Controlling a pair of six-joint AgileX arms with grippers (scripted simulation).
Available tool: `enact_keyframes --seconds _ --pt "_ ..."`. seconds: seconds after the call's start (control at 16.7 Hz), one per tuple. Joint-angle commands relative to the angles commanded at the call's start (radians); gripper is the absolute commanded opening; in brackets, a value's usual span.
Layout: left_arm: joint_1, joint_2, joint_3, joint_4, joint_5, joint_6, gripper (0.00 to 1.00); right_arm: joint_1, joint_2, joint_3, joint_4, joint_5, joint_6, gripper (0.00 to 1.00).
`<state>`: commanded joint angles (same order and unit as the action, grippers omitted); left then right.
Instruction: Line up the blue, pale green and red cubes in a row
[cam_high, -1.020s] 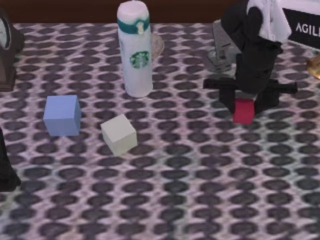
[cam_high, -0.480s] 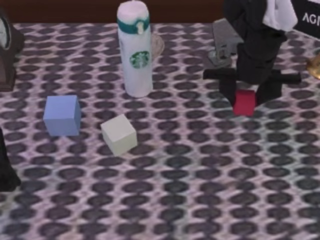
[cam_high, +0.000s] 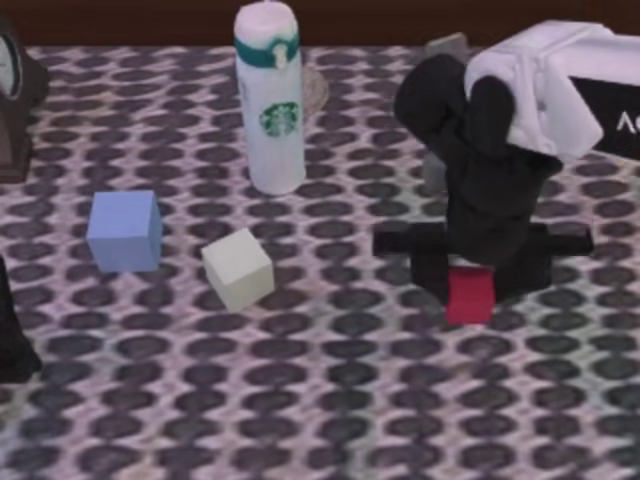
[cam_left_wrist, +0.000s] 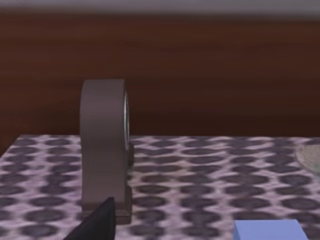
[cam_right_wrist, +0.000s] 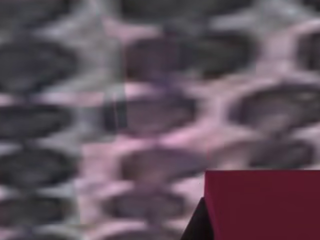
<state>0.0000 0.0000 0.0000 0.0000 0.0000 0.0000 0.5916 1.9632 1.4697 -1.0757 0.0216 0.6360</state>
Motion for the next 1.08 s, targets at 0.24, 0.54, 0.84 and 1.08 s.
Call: enact_keyframes --seconds 0.24,0.54,0.84,1.08 --pt "0.0 0.0 0.0 0.0 0.0 0.0 1.0 0.093 -0.125 -0.142 0.037 0.002 0.06 0.0" --pt "0.0 0.0 0.0 0.0 0.0 0.0 1.0 0.096 -0.13 -0.149 0.037 0.001 0.065 0.0" --pt "0.0 0.0 0.0 0.0 0.0 0.0 1.0 0.095 -0.087 -0.221 0.157 0.001 0.069 0.0" --pt "0.0 0.0 0.0 0.0 0.0 0.0 1.0 0.101 -0.033 -0.302 0.295 0.002 0.069 0.0"
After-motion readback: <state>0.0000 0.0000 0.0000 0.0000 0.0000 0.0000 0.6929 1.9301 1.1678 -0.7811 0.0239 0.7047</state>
